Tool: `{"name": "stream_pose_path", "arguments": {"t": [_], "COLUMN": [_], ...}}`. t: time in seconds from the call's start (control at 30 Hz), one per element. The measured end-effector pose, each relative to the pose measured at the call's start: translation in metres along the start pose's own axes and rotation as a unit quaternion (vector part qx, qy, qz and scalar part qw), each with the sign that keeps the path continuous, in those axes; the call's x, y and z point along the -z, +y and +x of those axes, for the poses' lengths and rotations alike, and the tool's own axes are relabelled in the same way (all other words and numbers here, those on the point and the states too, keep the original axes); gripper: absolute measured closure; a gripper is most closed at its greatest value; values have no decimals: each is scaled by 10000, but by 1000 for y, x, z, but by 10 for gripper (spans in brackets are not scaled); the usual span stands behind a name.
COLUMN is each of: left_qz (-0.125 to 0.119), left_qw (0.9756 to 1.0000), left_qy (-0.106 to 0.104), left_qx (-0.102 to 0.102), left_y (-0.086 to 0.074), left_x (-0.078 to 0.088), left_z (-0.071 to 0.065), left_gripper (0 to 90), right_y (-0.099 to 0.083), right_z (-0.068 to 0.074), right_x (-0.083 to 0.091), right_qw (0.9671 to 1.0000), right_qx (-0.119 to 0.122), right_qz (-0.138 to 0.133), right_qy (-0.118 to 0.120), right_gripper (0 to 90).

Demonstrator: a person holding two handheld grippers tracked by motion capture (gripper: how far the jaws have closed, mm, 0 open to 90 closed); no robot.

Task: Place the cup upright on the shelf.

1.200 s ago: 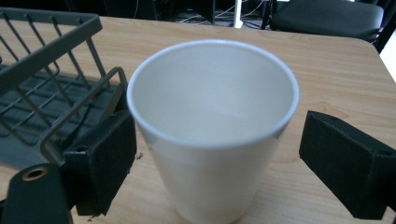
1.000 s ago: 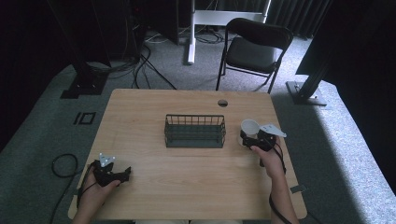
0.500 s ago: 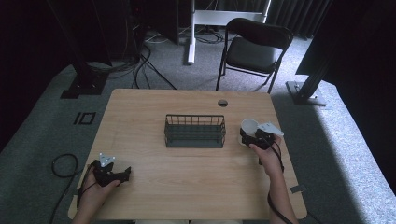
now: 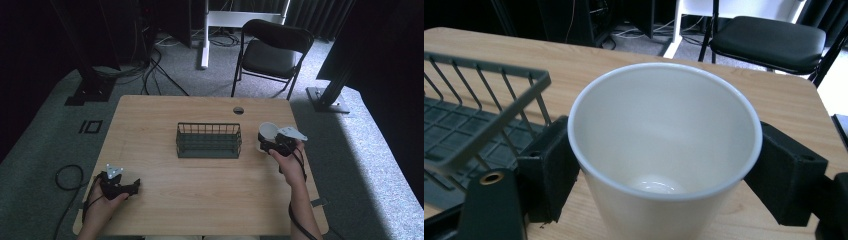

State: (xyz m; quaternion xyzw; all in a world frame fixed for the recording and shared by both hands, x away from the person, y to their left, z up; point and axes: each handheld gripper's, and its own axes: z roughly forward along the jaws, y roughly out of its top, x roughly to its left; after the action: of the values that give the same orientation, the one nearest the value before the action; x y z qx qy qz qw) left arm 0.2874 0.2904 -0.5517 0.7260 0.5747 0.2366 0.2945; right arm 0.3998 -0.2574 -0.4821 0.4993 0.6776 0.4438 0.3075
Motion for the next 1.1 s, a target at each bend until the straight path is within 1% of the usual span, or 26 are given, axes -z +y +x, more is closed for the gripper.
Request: {"name": "stream_pose_path", "arguments": {"t": [0.13, 0.3, 0.33, 0.37, 0.4, 0.53, 0.6, 0.63, 0.67, 0.8, 0.9, 0.93, 1.0, 1.1], "left_qz": [0, -1, -1, -1, -1, 1, 3, 2, 4, 8, 6, 3, 6, 6], "left_qw": [10000, 10000, 10000, 10000, 10000, 10000, 10000, 10000, 10000, 10000, 10000, 10000, 10000, 10000], "left_qy": [0, 1, 1, 1, 0, -3, -6, -8, -16, -22, -21, -24, -23, -22], "left_qx": [0, 0, 0, -1, -2, -8, -13, -18, -38, -60, -59, -45, -52, -54], "left_y": [0, 0, 0, 0, 0, 0, 0, 0, 0, 0, 0, 0, 0, 0], "left_x": [0, 0, 0, 0, 0, 0, 0, 0, 0, 0, 0, 0, 0, 0], "left_z": [0, 0, 0, 0, 0, 0, 0, 0, 0, 0, 0, 0, 0, 0], "left_gripper": [73, 73, 73, 73, 73, 73, 73, 74, 74, 75, 74, 74, 74, 74], "right_y": [8, 19, 19, 27, 27, 37, 42, 48, 48, 59, 66, 71, 73, 79], "right_z": [2, 6, 6, 10, 10, 15, 18, 21, 21, 27, 32, 37, 38, 46], "right_x": [4, 8, 8, 10, 10, 12, 12, 13, 13, 15, 15, 15, 15, 15], "right_qw": [10000, 9998, 9998, 9996, 9996, 9993, 9991, 9989, 9989, 9984, 9979, 9975, 9973, 9966], "right_qx": [-27, 29, 29, 67, 67, 116, 124, 139, 139, 166, 222, 248, 255, 316], "right_qz": [-83, -188, -188, -262, -262, -316, -365, -412, -412, -491, -534, -555, -572, -620], "right_qy": [11, 41, 41, 93, 93, 138, 155, 180, 180, 234, 300, 347, 371, 450], "right_gripper": [205, 205, 205, 205, 205, 206, 205, 206, 206, 205, 206, 206, 205, 206]}}
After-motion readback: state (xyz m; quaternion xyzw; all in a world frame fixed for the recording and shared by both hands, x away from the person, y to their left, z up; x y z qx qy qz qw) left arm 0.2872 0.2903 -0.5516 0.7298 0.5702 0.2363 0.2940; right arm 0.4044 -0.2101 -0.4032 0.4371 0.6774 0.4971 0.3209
